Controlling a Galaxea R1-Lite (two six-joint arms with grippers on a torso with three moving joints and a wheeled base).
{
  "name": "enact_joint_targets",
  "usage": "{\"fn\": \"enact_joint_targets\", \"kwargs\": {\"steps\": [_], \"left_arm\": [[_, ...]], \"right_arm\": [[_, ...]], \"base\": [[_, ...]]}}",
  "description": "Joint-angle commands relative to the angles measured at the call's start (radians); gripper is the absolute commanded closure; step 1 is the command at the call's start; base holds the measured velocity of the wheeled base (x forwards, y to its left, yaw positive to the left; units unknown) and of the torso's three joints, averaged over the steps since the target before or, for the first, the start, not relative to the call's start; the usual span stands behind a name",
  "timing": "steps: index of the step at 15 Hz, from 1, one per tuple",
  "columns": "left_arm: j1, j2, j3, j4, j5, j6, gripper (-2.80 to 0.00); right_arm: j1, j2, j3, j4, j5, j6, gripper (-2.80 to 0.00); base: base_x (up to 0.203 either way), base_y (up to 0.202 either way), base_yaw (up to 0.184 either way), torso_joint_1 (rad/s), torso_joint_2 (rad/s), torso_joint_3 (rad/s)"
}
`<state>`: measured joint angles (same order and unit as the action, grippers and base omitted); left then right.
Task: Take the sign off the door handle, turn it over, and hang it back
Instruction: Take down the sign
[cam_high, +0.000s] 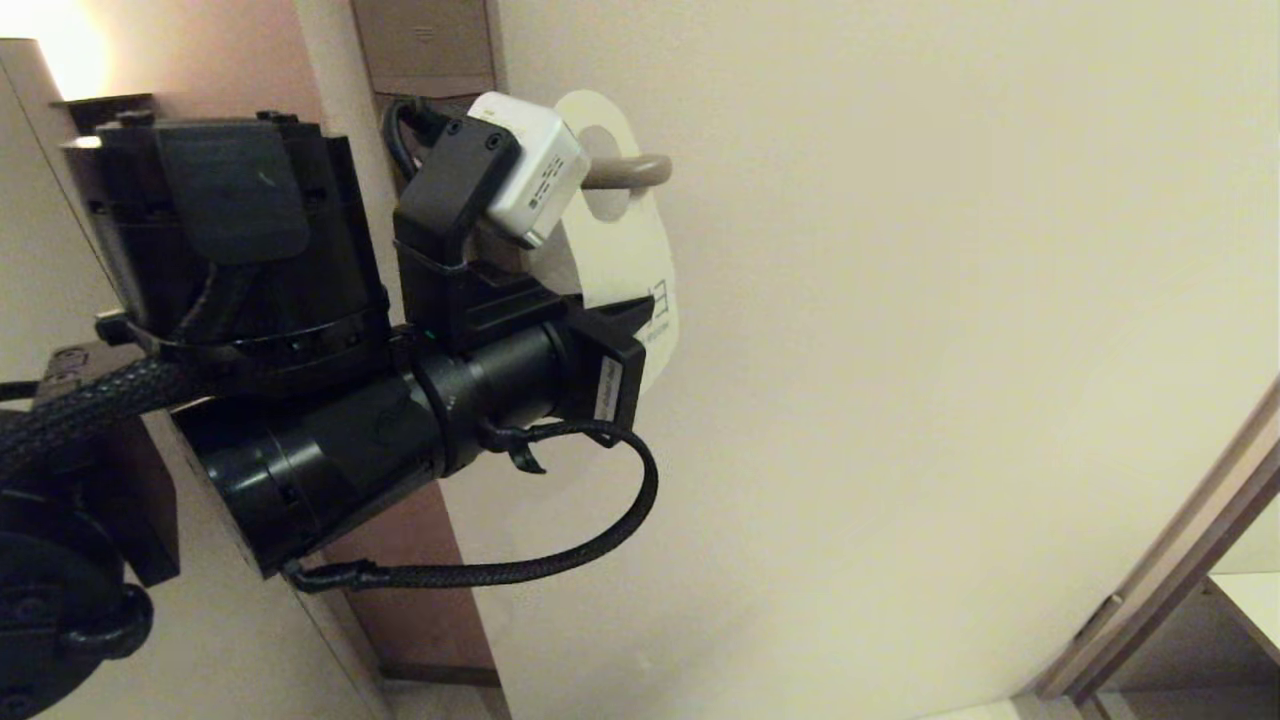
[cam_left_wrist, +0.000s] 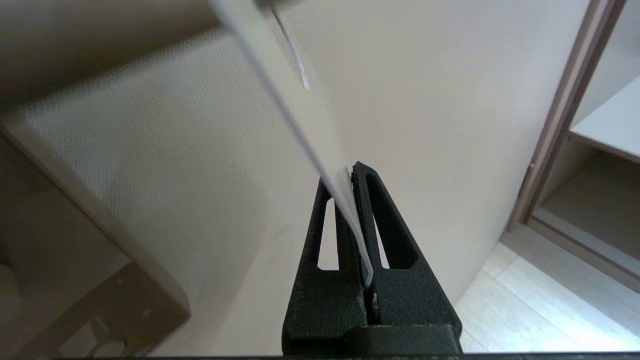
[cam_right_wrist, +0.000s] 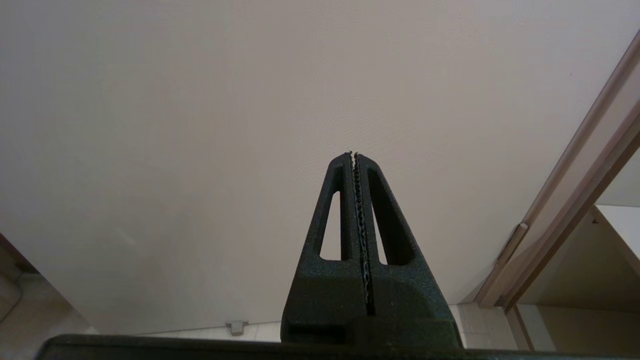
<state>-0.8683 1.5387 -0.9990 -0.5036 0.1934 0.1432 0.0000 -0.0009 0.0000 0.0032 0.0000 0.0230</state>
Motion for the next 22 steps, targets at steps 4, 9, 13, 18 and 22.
{"fn": "enact_joint_targets", "kwargs": {"steps": [4,9,13,18,22], "left_arm": [[0.006,-0.041,0.068,-0.004,0.001,-0.001,0.0],[0.009,-0.033,0.057,-0.007,-0.003,-0.001,0.0],[0.005,-0.026,0.056,-0.009,-0.011,0.021,0.0],[0.006,-0.005,0.016,-0.01,-0.011,0.035,0.0],[0.006,0.021,-0.014,-0.01,-0.011,0.035,0.0]], "right_arm": [[0.0,0.001,0.0,0.0,0.0,0.0,0.0],[0.0,0.001,0.0,0.0,0.0,0.0,0.0],[0.0,0.001,0.0,0.0,0.0,0.0,0.0],[0.0,0.001,0.0,0.0,0.0,0.0,0.0],[0.0,0.001,0.0,0.0,0.0,0.0,0.0]], "base": [[0.0,0.0,0.0,0.0,0.0,0.0],[0.0,0.0,0.0,0.0,0.0,0.0],[0.0,0.0,0.0,0.0,0.0,0.0],[0.0,0.0,0.0,0.0,0.0,0.0],[0.0,0.0,0.0,0.0,0.0,0.0]]}}
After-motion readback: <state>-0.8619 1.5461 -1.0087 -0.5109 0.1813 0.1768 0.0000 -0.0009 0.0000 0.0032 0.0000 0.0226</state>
